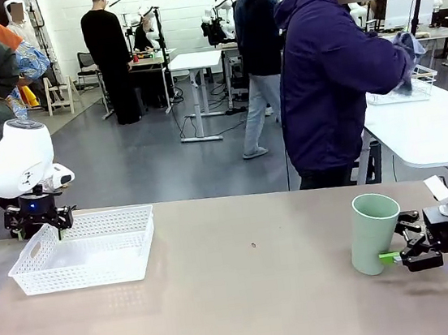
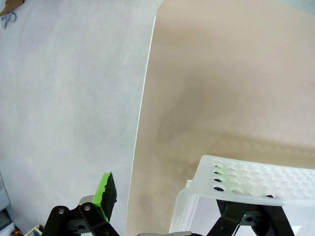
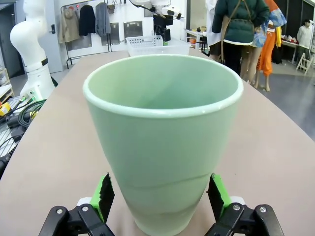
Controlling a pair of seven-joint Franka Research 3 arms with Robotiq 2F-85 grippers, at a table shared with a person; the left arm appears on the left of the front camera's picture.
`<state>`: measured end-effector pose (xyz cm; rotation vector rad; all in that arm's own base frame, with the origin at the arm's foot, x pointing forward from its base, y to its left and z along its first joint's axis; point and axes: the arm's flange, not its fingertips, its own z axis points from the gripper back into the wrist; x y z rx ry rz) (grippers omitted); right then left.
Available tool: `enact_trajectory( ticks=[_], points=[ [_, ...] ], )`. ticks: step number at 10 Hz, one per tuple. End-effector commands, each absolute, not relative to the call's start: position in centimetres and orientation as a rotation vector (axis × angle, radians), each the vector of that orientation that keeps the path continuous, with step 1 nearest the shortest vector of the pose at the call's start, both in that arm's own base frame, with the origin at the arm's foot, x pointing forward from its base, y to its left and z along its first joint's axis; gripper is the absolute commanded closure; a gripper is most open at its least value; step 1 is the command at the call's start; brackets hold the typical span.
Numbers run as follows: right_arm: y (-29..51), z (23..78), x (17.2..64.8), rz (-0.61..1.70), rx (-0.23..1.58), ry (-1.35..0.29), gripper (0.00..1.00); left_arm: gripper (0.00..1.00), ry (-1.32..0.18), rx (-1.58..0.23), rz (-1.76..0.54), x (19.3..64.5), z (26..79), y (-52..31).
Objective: Clean and organize the cups into the basket.
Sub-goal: Pick up the Organizing basket and move it to the center of the table, then pick up the Reusable plastic cup from the right side of the table and place it inside the Organizing basket.
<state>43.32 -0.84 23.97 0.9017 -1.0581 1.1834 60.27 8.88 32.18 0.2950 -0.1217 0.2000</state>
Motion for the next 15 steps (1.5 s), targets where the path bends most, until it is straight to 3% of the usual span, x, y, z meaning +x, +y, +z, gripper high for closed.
enact_trajectory(
  ticks=[1,5,6,7,8,9,10,11,12,13,14,15],
  points=[
    [-0.1,23.2,44.2,1.180,0.879,-1.104,0.00,0.00,-0.125,0.325,0.209,61.3,31.9,8.7],
    [0.9,22.8,44.8,1.192,0.898,-1.104,0.00,0.00,-0.103,0.321,0.213,61.7,31.3,8.7],
    [0.8,22.7,44.6,1.236,0.922,-1.105,0.10,0.00,-0.114,0.307,0.208,61.7,31.4,8.7],
    [0.7,22.7,44.6,1.235,0.936,-1.083,0.60,0.56,-0.118,0.314,0.200,61.6,31.6,8.8],
    [0.7,22.7,44.6,1.238,0.938,-1.081,0.69,0.56,-0.117,0.316,0.203,61.6,31.7,8.9],
    [0.7,22.6,44.6,1.240,0.937,-1.082,1.00,1.00,-0.115,0.324,0.200,61.5,31.7,8.9],
    [0.6,22.5,44.6,1.242,0.938,-1.081,1.00,0.62,-0.113,0.327,0.199,61.6,31.7,9.0],
    [0.5,22.5,44.6,1.241,0.937,-1.080,1.00,1.00,-0.110,0.327,0.202,61.6,31.7,9.0],
    [0.5,22.4,44.6,1.240,0.936,-1.081,0.78,1.00,-0.109,0.326,0.205,61.5,31.8,9.0],
    [0.4,22.4,44.6,1.238,0.935,-1.079,0.78,1.00,-0.110,0.325,0.206,61.5,32.0,9.1],
    [0.3,22.3,44.5,1.238,0.935,-1.077,1.00,1.00,-0.108,0.324,0.209,61.4,32.0,9.1],
    [0.2,22.3,44.5,1.238,0.933,-1.076,0.78,1.00,-0.104,0.321,0.214,61.4,32.1,9.1]
  ],
)
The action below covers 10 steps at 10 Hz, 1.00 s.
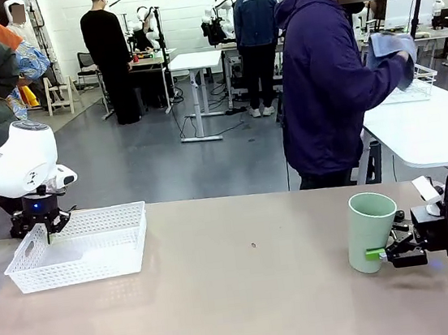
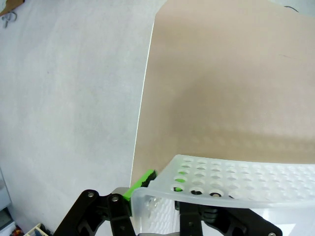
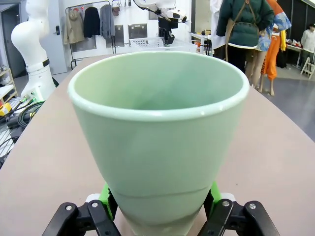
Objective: Clean and organize the cups into the basket.
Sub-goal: Pick up the Organizing basket and move it to the center of the table, then pick up the Reusable plastic cup from the right side of the table and place it inside the Organizing basket.
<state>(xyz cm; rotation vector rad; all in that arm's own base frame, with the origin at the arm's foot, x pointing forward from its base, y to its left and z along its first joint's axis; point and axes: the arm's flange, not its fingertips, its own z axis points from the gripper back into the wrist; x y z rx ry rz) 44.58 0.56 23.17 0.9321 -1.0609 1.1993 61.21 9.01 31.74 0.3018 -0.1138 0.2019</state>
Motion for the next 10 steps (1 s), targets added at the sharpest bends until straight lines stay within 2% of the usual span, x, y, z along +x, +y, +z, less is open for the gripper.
enact_trajectory(
  ticks=[1,3,4,5,6,7,8,9,10],
  points=[
    [0.2,22.3,44.5,1.238,0.933,-1.076,1.00,1.00,-0.101,0.318,0.218,61.4,32.1,9.1],
    [0.1,22.3,44.5,1.240,0.935,-1.072,1.00,1.00,-0.098,0.316,0.224,61.4,32.2,9.1],
    [0.1,22.3,44.5,1.240,0.934,-1.071,0.78,1.00,-0.095,0.316,0.229,61.4,32.2,9.2],
    [0.1,22.3,44.5,1.239,0.933,-1.070,0.78,1.00,-0.094,0.315,0.232,61.4,32.3,9.2],
    [0.1,22.3,44.5,1.238,0.931,-1.069,1.00,1.00,-0.091,0.312,0.237,61.4,32.3,9.1],
    [0.1,22.3,44.5,1.229,0.924,-1.070,0.78,1.00,-0.092,0.308,0.248,61.4,32.3,9.1],
    [0.0,22.7,44.3,1.208,0.905,-1.080,1.00,1.00,-0.100,0.307,0.287,61.4,32.5,8.8],
    [-0.2,23.6,44.0,1.178,0.909,-1.076,0.87,1.00,-0.090,0.307,0.321,61.3,32.9,8.4],
    [-0.6,24.9,43.5,1.163,0.912,-1.082,0.87,1.00,-0.085,0.307,0.372,61.3,33.4,7.7]
  ],
)
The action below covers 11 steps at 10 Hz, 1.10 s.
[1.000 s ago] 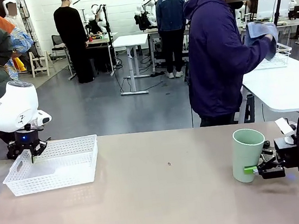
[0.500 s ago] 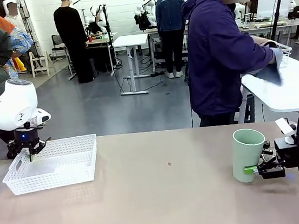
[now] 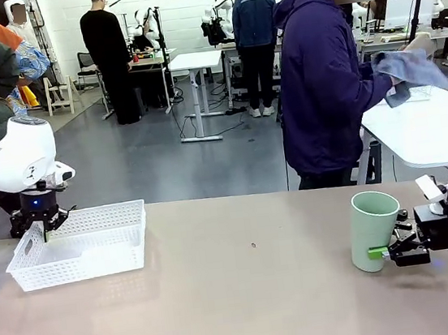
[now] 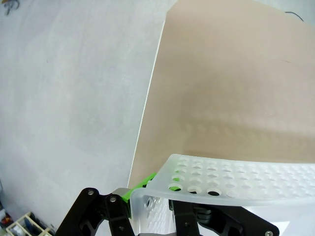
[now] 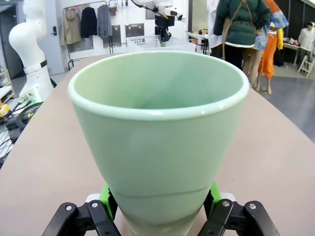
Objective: Clean and organize the cups into the basket.
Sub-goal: Pick up the Organizing basket and move it to the center of the table, then pick up the Reusable plastic cup from the right side of the table and place it inside the Organizing basket.
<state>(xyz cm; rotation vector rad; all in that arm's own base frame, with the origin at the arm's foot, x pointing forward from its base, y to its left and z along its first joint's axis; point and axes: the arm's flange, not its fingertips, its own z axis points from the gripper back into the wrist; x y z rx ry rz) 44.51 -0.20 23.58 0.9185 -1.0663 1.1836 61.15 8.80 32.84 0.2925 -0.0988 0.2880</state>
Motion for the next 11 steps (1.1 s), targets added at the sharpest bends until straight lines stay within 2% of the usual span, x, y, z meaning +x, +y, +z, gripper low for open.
enact_trajectory(
  ticks=[1,4,7,8,11],
  points=[
    [-1.4,27.1,42.9,1.154,0.900,-1.097,0.87,1.00,-0.081,0.310,0.430,61.2,34.0,6.4],
    [-4.4,34.8,41.4,1.116,0.855,-1.160,0.87,1.00,-0.074,0.347,0.441,61.3,35.6,1.1],
    [-6.5,40.7,40.8,1.090,0.788,-1.213,0.87,1.00,-0.059,0.396,0.310,61.7,35.3,-5.3],
    [-5.7,38.1,41.6,1.125,0.810,-1.199,0.87,1.00,-0.062,0.399,0.276,61.8,35.3,-7.4],
    [-5.7,38.1,41.6,1.125,0.810,-1.199,0.87,1.00,-0.057,0.381,0.162,61.0,35.4,-13.8]
  ],
)
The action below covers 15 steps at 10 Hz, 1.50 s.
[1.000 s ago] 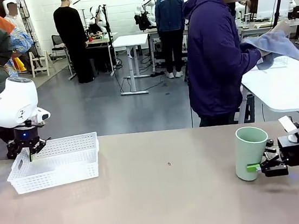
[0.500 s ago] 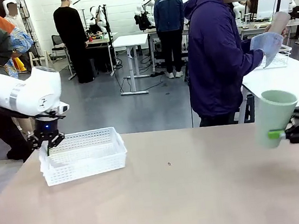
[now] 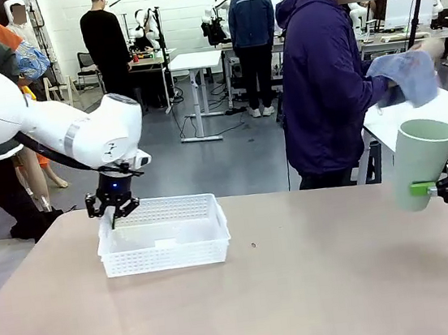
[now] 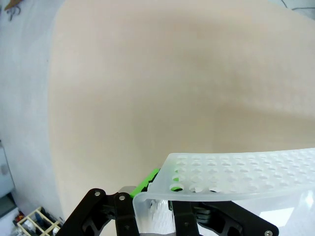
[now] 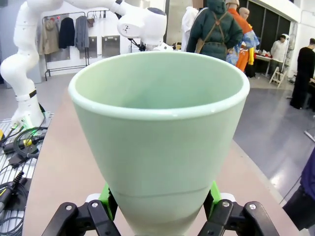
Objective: Clean and organize the cups into the basket.
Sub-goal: Pick up the Organizing basket and move it to the center of the table, then pick up the Reusable plastic cup from the right side of the table and place it inside the Organizing basket.
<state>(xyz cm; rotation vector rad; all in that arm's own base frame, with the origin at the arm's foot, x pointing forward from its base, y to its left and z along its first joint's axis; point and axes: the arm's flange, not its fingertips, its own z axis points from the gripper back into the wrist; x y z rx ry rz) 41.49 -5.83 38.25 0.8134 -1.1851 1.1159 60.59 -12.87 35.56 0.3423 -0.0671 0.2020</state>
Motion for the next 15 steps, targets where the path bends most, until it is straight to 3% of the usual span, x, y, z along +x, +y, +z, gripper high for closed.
enact_trajectory(
  ticks=[1,11,15],
  points=[
    [-5.7,38.1,41.6,1.125,0.810,-1.199,0.87,1.00,-0.058,0.373,0.138,60.5,35.5,-15.6],
    [-5.7,38.1,41.6,1.125,0.810,-1.199,0.87,1.00,-0.093,0.315,0.024,55.0,35.1,-31.3],
    [-5.7,38.1,41.6,1.125,0.810,-1.199,0.87,1.00,-0.088,0.269,0.088,55.2,36.0,-30.0]
  ],
)
